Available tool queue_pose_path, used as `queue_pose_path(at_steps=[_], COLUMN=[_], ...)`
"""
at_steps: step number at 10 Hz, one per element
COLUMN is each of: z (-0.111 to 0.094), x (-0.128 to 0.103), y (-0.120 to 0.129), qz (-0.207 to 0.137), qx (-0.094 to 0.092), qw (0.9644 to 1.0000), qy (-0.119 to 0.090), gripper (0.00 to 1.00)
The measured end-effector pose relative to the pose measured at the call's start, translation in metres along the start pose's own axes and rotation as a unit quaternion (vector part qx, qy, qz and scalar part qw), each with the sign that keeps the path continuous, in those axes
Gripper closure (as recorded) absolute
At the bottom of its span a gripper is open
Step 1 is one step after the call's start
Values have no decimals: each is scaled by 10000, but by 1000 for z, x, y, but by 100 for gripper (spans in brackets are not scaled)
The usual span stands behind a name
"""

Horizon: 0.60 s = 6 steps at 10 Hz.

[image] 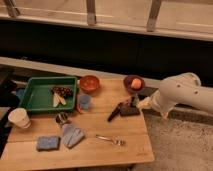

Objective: Place towel in paper cup

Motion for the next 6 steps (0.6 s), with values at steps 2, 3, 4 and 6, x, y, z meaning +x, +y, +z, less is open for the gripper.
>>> queue_pose_path(at_steps=[2, 3, 4, 6], z=[-3, -5, -8, -16], x=[9, 18, 32, 55], y=[28, 51, 84, 135], qz=[-398, -646, -975, -1489], qx=[-112, -182, -286, -468], qw=[9991, 9976, 9946, 9873], qy=[-94, -146, -214, -306], gripper=[20, 20, 20, 20])
